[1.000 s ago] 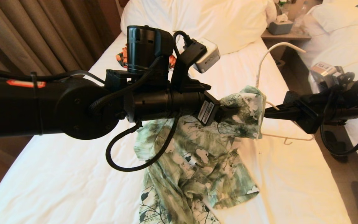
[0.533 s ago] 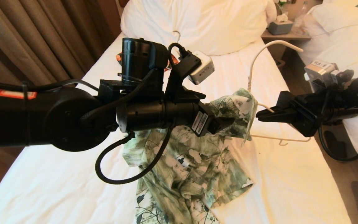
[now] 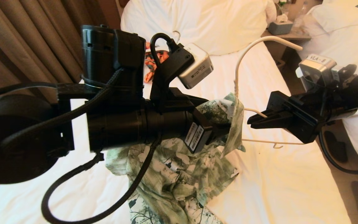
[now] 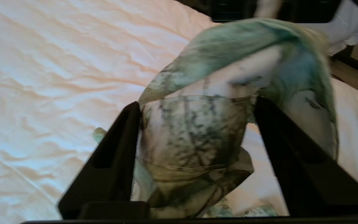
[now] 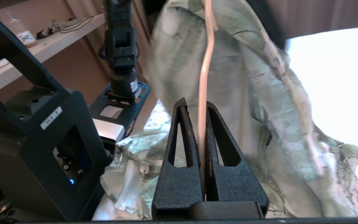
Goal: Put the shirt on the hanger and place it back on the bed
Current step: Hook the other side of the shirt onto the hanger
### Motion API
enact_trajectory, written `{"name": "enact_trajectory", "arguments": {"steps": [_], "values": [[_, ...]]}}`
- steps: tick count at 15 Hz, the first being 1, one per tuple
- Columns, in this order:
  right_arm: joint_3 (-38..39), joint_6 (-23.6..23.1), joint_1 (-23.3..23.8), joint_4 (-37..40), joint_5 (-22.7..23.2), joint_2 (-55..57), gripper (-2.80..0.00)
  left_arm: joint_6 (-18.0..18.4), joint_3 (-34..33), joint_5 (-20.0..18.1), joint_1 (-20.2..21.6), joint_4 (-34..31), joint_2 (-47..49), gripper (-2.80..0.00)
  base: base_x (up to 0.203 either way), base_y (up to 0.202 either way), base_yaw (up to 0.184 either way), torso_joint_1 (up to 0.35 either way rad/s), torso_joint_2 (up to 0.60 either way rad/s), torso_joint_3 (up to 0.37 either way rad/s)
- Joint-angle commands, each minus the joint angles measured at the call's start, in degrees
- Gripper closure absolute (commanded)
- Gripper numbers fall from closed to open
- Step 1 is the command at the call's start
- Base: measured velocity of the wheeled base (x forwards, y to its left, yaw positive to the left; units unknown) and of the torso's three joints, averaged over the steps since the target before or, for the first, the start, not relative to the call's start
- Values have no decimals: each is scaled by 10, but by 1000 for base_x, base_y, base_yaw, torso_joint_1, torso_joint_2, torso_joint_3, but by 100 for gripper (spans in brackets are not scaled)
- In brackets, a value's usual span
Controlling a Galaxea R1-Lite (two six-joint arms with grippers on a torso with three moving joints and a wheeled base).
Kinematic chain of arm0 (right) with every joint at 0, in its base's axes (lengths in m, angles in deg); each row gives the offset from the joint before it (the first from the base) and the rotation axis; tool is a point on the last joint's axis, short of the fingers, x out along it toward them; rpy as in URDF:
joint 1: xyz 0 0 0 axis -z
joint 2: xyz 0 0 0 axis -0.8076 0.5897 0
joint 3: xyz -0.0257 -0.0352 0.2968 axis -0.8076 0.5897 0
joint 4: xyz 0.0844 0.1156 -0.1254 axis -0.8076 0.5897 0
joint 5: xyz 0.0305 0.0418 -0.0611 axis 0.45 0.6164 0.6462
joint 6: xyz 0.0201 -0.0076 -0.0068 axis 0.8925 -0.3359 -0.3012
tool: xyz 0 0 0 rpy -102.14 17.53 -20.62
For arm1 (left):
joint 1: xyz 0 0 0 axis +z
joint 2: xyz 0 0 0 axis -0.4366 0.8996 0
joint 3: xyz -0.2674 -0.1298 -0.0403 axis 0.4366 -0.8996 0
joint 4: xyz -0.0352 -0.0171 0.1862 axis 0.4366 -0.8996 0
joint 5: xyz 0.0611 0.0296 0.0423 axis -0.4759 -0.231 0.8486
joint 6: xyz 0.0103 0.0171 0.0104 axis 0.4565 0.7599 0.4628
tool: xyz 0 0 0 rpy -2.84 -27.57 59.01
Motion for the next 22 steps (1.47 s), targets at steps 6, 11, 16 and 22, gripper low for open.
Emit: {"name": "enact_trajectory", "arguments": {"steps": [6,11,16,22], "values": [[-17,19,-28,2,5,-16,0,-9,-52,7,-14,-3,-65,0,0,0,0,0,0,0],[-18,26,-28,1,-3,-19,0,-10,-52,6,-14,-2,-70,0,0,0,0,0,0,0],[-13,35,-19,-4,-11,-24,0,-10,-52,5,-11,1,-77,0,0,0,0,0,0,0],[39,106,-23,-161,-8,-19,0,-10,-61,4,-9,2,-70,0,0,0,0,0,0,0]]}}
